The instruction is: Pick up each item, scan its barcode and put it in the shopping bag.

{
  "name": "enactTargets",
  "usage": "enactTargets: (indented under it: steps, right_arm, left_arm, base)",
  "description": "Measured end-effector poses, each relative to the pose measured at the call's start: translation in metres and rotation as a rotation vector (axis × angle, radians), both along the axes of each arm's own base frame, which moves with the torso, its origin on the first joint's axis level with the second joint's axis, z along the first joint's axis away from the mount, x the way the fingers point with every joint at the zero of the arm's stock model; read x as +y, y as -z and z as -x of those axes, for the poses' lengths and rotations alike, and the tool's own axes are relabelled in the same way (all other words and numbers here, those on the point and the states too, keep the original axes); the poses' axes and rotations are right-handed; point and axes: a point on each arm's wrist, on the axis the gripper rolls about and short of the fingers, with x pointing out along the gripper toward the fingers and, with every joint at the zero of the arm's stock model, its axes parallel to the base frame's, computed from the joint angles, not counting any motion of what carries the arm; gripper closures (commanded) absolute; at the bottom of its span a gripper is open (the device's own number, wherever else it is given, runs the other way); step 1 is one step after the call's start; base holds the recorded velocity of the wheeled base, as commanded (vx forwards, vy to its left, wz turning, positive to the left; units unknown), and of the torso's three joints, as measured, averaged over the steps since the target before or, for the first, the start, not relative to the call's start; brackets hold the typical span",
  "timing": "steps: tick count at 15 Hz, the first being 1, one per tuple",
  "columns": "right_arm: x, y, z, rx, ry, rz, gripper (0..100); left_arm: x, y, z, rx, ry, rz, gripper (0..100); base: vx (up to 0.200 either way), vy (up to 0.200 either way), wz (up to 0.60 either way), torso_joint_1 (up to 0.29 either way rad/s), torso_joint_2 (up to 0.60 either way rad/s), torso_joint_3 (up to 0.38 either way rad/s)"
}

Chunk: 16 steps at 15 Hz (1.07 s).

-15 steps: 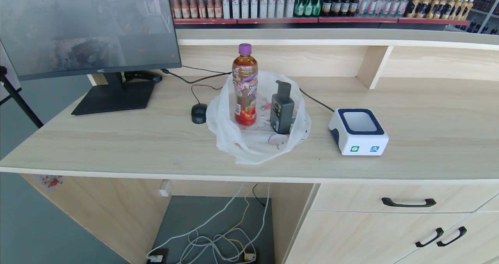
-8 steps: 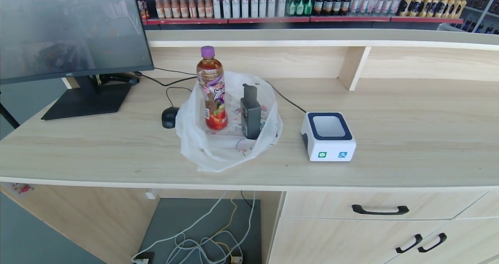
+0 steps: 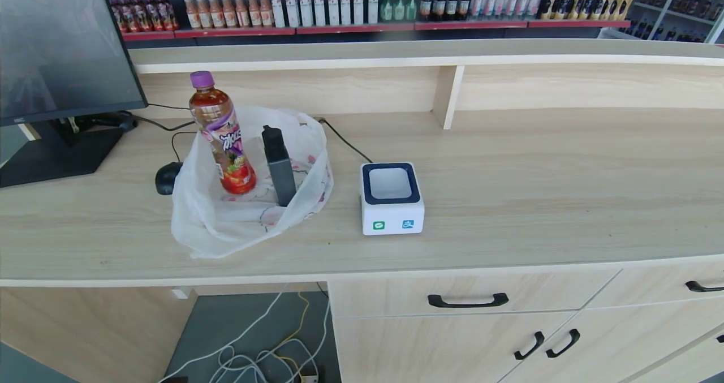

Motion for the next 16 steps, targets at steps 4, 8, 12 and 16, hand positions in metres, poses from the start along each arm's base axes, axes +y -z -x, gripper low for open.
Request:
enactTargets:
  steps: [4,8,12,16]
  right_arm:
    - [0.0000,-0.0002,0.0000,-0.002,0.001,-0.001,0]
    - [0.0000,-0.0001,0.0000,-0.001,0.000,-0.001,0]
    - [0.0000,0.0000,0.0000,0.000,0.000,0.000,0]
    - [0.0000,0.0000,0.0000,0.000,0.000,-0.001,0]
  left_arm:
    - [0.0000,0.0001,0.0000,0.001,0.000,0.000,0]
    - [0.0000,0.0000,0.0000,0.000,0.000,0.000,0]
    - [0.0000,0.0000,0.0000,0.000,0.000,0.000,0]
    - [0.0000,0.0000,0.0000,0.000,-0.001,0.000,0]
  base:
    - [0.000,0.000,0.00,0.000,0.00,0.000]
    - [0.000,0.000,0.00,0.000,0.00,0.000]
    - [0.000,0.000,0.00,0.000,0.00,0.000]
    - [0.000,0.000,0.00,0.000,0.00,0.000]
